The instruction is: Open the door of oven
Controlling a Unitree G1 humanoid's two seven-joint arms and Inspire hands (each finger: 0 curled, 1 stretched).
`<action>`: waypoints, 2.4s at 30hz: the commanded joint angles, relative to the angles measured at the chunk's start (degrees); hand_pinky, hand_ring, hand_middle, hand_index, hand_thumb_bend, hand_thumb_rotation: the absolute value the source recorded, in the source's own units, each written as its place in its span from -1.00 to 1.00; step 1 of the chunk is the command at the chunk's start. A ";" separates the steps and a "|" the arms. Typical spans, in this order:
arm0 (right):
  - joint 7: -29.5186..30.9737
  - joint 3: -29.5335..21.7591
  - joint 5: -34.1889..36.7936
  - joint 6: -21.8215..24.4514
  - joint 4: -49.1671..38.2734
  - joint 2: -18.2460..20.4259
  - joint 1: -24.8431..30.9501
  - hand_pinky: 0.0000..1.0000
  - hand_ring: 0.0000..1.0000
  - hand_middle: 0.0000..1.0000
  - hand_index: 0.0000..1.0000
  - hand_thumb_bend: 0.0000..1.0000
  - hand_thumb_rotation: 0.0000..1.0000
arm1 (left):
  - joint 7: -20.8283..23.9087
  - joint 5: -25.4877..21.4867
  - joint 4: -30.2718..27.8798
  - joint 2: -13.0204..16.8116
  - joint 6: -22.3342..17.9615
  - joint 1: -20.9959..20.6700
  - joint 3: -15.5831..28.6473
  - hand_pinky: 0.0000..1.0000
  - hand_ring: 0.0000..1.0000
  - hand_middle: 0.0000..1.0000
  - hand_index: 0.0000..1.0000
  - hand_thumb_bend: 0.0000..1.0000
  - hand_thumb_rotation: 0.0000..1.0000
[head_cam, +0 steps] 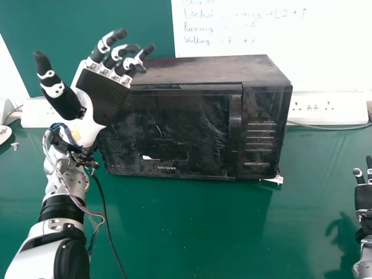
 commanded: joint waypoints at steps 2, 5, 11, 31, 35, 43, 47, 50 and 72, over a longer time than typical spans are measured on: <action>0.29 -0.01 -0.22 -0.37 0.56 -0.22 -0.10 -0.10 0.14 0.46 0.58 1.00 0.85 | -0.75 1.40 1.28 0.67 -2.54 -1.32 -0.68 -0.55 -0.43 -0.25 -0.01 0.01 -0.80; 0.41 -0.07 -0.12 -0.28 0.61 -0.23 -0.15 -0.11 0.13 0.46 0.58 1.00 0.85 | -0.72 2.07 1.99 0.53 -4.11 -1.48 -0.56 -0.52 -0.39 -0.21 -0.01 0.00 -0.79; 0.50 -0.09 -0.10 -0.31 0.75 -0.23 -0.22 -0.10 0.13 0.46 0.58 1.00 0.86 | -0.91 2.18 2.82 0.59 -4.73 -1.77 -0.44 -0.51 -0.39 -0.20 -0.01 0.00 -0.79; 0.41 -0.02 -0.13 -0.36 0.62 -0.12 -0.27 -0.10 0.13 0.46 0.58 1.00 0.86 | -1.05 2.13 3.16 0.78 -4.77 -1.98 -0.36 -0.51 -0.39 -0.20 -0.01 0.00 -0.79; 0.40 -0.02 -0.13 -0.37 0.58 -0.10 -0.26 -0.10 0.13 0.46 0.58 1.00 0.86 | -1.07 2.12 3.15 0.80 -4.75 -1.98 -0.35 -0.51 -0.39 -0.20 -0.01 0.00 -0.79; 0.35 0.01 -0.15 -0.37 0.52 -0.08 -0.30 -0.10 0.13 0.46 0.58 1.00 0.86 | -1.07 2.12 3.21 0.86 -4.71 -2.06 -0.32 -0.51 -0.39 -0.20 -0.01 0.00 -0.79; 0.32 0.03 -0.16 -0.38 0.48 -0.05 -0.31 -0.10 0.13 0.46 0.58 1.00 0.86 | -1.08 2.12 3.25 0.90 -4.69 -2.09 -0.31 -0.51 -0.39 -0.20 -0.01 0.00 -0.79; 0.32 0.03 -0.15 -0.38 0.48 -0.05 -0.31 -0.10 0.13 0.46 0.58 1.00 0.86 | -1.09 2.11 3.28 0.90 -4.70 -2.10 -0.30 -0.51 -0.39 -0.20 -0.01 0.00 -0.79; 0.28 0.03 -0.07 -0.26 -0.07 0.02 -0.06 -0.10 0.13 0.46 0.58 1.00 0.86 | -1.02 2.02 2.75 0.94 -4.49 -2.00 -0.36 -0.51 -0.39 -0.20 -0.01 0.00 -0.79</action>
